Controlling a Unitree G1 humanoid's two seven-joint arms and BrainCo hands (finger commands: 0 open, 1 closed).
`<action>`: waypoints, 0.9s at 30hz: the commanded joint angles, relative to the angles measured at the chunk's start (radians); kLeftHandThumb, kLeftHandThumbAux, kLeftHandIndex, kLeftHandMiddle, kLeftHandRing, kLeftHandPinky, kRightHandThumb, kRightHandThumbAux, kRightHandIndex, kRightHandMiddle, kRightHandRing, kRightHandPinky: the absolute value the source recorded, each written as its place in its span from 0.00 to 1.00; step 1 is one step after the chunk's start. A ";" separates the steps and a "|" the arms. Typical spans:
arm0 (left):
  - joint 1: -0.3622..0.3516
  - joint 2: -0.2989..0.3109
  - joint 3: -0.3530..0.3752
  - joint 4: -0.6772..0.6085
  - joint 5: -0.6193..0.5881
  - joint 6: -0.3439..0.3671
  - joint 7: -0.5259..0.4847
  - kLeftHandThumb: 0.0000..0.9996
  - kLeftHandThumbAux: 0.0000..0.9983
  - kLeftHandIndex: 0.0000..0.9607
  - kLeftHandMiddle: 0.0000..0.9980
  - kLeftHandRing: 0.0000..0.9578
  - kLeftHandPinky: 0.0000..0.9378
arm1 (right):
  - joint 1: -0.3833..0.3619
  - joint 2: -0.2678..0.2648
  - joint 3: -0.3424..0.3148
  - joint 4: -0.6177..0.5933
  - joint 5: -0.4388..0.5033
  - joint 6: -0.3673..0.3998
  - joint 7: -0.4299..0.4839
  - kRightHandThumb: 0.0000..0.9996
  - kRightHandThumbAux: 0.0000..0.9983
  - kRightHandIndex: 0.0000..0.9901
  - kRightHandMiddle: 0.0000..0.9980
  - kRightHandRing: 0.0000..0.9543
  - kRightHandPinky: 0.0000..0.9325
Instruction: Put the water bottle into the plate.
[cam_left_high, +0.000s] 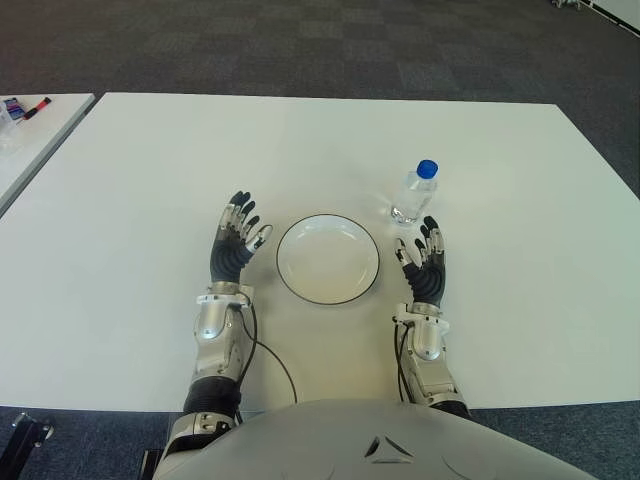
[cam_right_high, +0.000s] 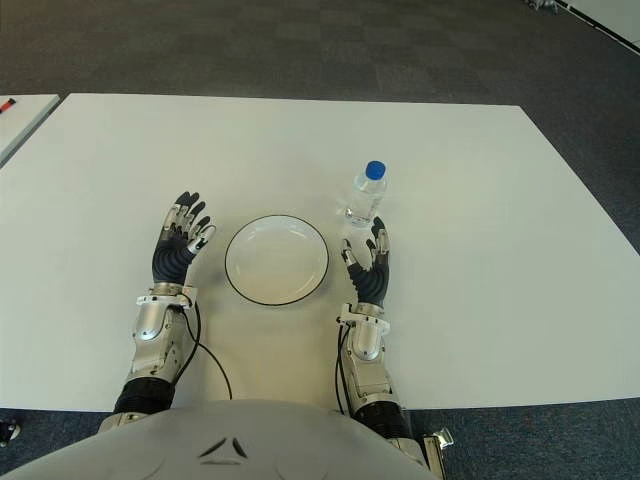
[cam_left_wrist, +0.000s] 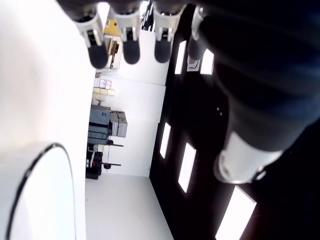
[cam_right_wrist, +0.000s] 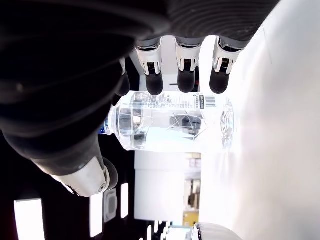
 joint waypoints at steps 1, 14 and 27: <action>0.003 0.004 0.000 0.012 0.006 -0.002 0.020 0.21 0.78 0.06 0.08 0.09 0.14 | 0.020 0.047 -0.007 0.036 0.004 0.010 -0.004 0.14 0.74 0.03 0.03 0.04 0.09; 0.005 0.002 -0.003 0.006 -0.002 0.013 0.025 0.24 0.78 0.05 0.09 0.09 0.14 | 0.021 0.048 -0.003 0.035 0.006 0.008 0.001 0.15 0.74 0.03 0.03 0.04 0.09; -0.007 0.018 0.001 0.025 0.008 0.019 0.033 0.19 0.79 0.05 0.07 0.09 0.12 | 0.020 0.050 -0.003 0.034 0.008 0.004 0.002 0.14 0.76 0.02 0.03 0.04 0.09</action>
